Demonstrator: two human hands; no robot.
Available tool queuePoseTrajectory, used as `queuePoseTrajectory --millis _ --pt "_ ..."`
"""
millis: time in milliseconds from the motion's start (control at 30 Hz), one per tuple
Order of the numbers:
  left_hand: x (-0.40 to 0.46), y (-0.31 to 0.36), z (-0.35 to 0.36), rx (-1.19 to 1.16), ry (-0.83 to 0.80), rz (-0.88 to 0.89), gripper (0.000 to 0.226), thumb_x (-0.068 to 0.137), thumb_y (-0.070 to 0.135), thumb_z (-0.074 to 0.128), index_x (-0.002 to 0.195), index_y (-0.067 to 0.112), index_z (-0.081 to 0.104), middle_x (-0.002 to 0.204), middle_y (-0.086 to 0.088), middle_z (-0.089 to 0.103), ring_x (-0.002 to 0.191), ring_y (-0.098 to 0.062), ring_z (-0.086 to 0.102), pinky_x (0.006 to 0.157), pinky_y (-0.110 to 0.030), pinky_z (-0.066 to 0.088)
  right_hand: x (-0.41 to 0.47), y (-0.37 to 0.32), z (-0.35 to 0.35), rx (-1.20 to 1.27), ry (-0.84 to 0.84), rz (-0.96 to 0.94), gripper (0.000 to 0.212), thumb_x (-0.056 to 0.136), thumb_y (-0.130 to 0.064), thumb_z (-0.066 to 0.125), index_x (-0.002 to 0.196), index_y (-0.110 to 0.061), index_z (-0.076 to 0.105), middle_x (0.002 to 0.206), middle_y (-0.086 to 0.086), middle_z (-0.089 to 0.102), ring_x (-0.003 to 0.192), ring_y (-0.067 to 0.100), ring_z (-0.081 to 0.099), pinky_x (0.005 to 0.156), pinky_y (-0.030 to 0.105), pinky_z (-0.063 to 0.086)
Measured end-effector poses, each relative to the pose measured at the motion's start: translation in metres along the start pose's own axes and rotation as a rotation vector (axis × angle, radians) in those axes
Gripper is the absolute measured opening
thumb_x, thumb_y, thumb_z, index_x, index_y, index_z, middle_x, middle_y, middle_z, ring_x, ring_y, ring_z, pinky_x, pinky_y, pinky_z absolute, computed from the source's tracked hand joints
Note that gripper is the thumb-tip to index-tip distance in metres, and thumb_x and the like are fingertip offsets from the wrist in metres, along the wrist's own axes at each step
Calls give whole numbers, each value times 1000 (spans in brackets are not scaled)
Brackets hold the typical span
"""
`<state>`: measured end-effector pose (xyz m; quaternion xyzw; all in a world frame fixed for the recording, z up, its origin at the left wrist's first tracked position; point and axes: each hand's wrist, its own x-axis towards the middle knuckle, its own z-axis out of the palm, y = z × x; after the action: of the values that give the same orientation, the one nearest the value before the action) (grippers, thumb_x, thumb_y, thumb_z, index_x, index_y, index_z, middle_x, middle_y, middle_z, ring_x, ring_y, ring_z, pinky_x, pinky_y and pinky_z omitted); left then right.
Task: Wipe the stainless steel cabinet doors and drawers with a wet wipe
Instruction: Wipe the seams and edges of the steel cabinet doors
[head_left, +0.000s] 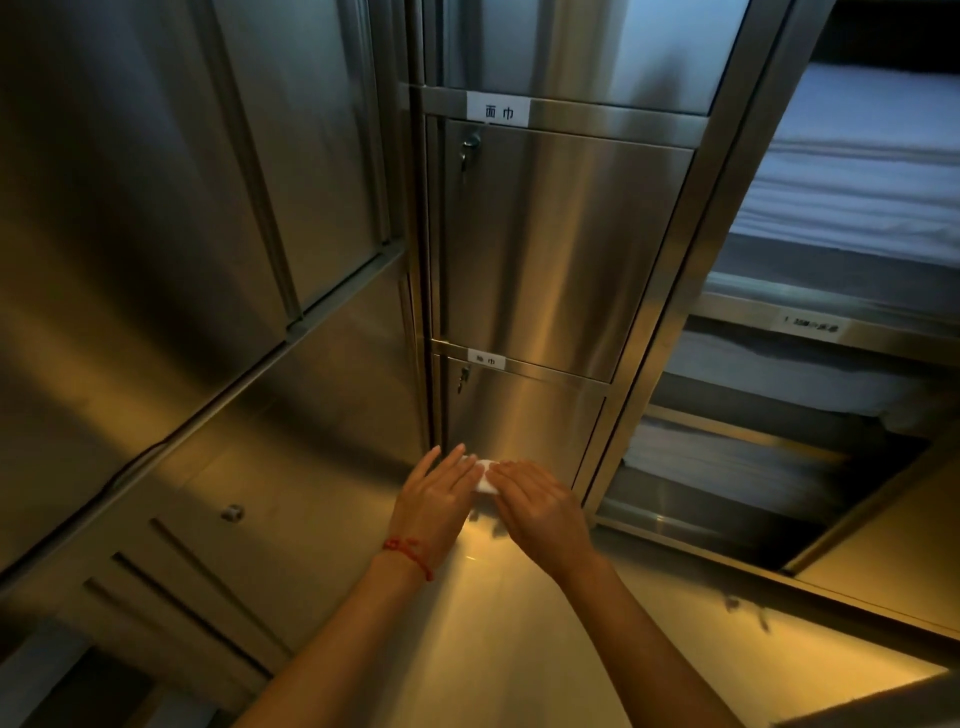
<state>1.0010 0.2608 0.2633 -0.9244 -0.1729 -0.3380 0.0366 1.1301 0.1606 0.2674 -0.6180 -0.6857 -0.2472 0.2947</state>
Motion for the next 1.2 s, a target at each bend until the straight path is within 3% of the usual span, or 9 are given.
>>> queuePoseTrajectory --millis 333,467,600,800,933,1200 --pt "37 -39 44 -68 -12 -44 64 32 4 96 92 -2 73 96 -16 72 88 -30 70 68 -51 56 32 47 49 18 -18 13 36 61 -8 87 93 -1 72 92 14 72 85 24 71 80 37 56" --pt "59 -47 67 -64 24 -61 55 38 -1 93 89 -3 73 93 -17 72 84 -31 71 65 -50 55 44 76 68 66 -6 -11 21 82 -16 65 95 -1 72 93 14 72 87 24 70 80 37 57" --pt "83 -56 91 -38 29 -89 53 37 -2 93 85 -2 74 88 -16 73 79 -28 71 61 -47 56 54 115 88 121 -45 -46 34 67 -12 84 96 -2 72 96 14 72 91 24 70 80 38 57" --pt "123 -63 124 -26 -10 -143 54 36 1 94 85 0 74 86 -14 73 78 -25 72 61 -43 58 69 175 113 174 -72 -63 30 81 -25 62 99 -4 71 98 12 72 92 23 70 86 37 52" --pt "142 -64 142 -27 -20 -195 54 35 0 94 85 1 74 84 -13 73 76 -24 72 60 -40 58 75 204 127 210 -120 -57 33 73 -20 74 102 -4 71 100 12 71 93 24 69 85 39 54" --pt "158 -80 170 -36 -51 -242 52 37 -2 93 85 3 75 86 -10 74 79 -22 72 63 -37 57 87 230 148 298 -135 -15 38 72 -14 79 107 -3 70 106 11 70 98 23 68 88 40 53"
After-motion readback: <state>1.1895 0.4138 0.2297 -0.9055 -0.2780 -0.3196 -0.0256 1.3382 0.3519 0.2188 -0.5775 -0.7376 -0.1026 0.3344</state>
